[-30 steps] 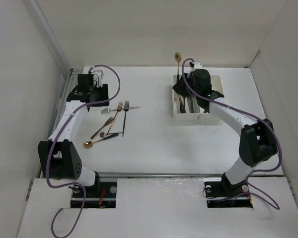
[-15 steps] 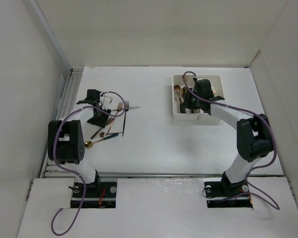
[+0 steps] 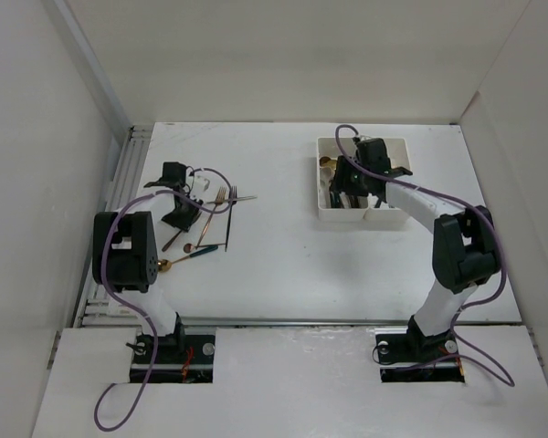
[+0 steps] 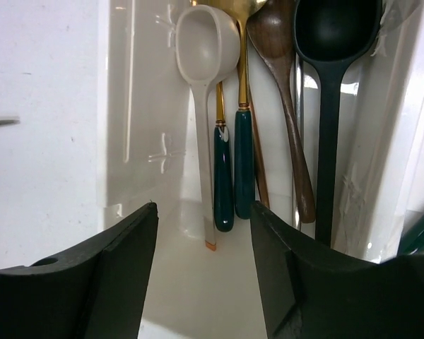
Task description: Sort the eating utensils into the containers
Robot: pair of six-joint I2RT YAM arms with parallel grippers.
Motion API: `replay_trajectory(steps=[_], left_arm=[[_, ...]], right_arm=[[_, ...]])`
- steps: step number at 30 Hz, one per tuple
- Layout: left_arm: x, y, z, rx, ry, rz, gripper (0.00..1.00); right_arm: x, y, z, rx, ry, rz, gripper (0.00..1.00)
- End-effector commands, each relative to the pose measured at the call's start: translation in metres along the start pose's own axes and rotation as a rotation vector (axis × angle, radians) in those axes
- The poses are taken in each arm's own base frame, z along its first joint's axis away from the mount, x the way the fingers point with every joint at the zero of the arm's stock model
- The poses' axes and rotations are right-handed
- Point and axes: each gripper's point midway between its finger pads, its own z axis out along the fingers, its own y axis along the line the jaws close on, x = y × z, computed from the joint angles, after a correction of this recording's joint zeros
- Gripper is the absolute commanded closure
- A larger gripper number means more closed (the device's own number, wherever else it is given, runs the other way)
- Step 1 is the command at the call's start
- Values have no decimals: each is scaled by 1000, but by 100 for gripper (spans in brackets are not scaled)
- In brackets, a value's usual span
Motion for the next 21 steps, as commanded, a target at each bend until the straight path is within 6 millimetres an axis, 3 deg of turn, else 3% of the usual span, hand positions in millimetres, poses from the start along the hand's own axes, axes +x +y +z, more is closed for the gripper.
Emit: replay_trajectory(steps=[1,11,14,19,21], left_arm=[[18,-4,13,39,94,39,66],[48,-24,12,207,294,88,70],[46,-33,18,265,316,62,100],[30,-41,19,312,271,8,100],[23,-37,5,322,234,-42,100]], right_arm=[[-43,15,-29,-30,-117,-22,40],[-69,22,-56,-36,-212,-35,40],[-72,22,-60,-30,-224,-44,40],[-79,25,-76,-24,-267,-48,40],[-84,29,-85,-21,-295,-61,40]])
